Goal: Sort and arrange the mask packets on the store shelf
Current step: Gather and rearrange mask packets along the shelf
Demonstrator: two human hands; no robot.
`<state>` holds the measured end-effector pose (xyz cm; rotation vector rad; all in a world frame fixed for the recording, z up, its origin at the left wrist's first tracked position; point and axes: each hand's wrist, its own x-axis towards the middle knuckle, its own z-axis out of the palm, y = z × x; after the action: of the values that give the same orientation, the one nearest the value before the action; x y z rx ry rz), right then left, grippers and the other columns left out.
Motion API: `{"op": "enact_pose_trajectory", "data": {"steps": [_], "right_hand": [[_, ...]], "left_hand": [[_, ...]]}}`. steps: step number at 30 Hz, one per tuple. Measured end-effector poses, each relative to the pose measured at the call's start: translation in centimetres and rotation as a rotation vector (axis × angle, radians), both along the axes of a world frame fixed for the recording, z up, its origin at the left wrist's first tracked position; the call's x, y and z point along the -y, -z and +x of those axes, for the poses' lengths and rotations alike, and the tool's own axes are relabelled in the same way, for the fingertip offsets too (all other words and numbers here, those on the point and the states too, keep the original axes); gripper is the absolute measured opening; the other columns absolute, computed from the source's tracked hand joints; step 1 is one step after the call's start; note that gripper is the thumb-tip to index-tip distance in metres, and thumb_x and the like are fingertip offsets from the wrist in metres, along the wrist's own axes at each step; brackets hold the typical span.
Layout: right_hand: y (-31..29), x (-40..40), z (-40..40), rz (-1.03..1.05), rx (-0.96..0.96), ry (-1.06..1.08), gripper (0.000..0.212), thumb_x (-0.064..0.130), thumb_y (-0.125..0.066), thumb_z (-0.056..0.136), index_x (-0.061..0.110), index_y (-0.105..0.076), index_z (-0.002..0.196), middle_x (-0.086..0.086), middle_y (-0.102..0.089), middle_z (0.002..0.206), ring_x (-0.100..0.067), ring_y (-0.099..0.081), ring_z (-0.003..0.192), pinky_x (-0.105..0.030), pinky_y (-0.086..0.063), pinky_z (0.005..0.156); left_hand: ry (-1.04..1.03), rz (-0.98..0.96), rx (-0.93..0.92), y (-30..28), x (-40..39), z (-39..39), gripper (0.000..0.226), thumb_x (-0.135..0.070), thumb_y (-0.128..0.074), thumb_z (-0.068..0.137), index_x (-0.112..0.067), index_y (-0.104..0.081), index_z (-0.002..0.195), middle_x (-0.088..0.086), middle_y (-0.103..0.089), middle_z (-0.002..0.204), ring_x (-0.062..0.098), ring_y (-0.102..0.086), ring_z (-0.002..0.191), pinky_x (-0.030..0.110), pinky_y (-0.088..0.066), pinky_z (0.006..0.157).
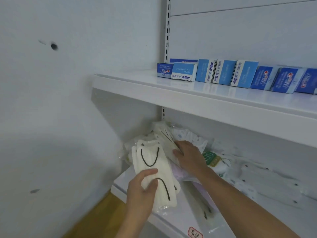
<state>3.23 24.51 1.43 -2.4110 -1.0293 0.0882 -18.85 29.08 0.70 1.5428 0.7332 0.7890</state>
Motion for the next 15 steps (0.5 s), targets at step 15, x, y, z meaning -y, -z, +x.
{"op": "enact_pose_trajectory", "data": {"steps": [15], "right_hand": [[0.4, 8.0, -5.0, 0.350, 0.258, 0.251, 0.036, 0.025, -0.047, 0.100, 0.012, -0.072, 0.123, -0.004, -0.072, 0.123, -0.026, -0.067, 0.113, -0.030, -0.048, 0.095]], "left_hand": [[0.030, -0.142, -0.018, 0.5, 0.6, 2.8, 0.025, -0.013, -0.058, 0.098, -0.033, -0.072, 0.106, -0.015, -0.065, 0.117, 0.005, -0.062, 0.106, 0.034, -0.055, 0.094]]}}
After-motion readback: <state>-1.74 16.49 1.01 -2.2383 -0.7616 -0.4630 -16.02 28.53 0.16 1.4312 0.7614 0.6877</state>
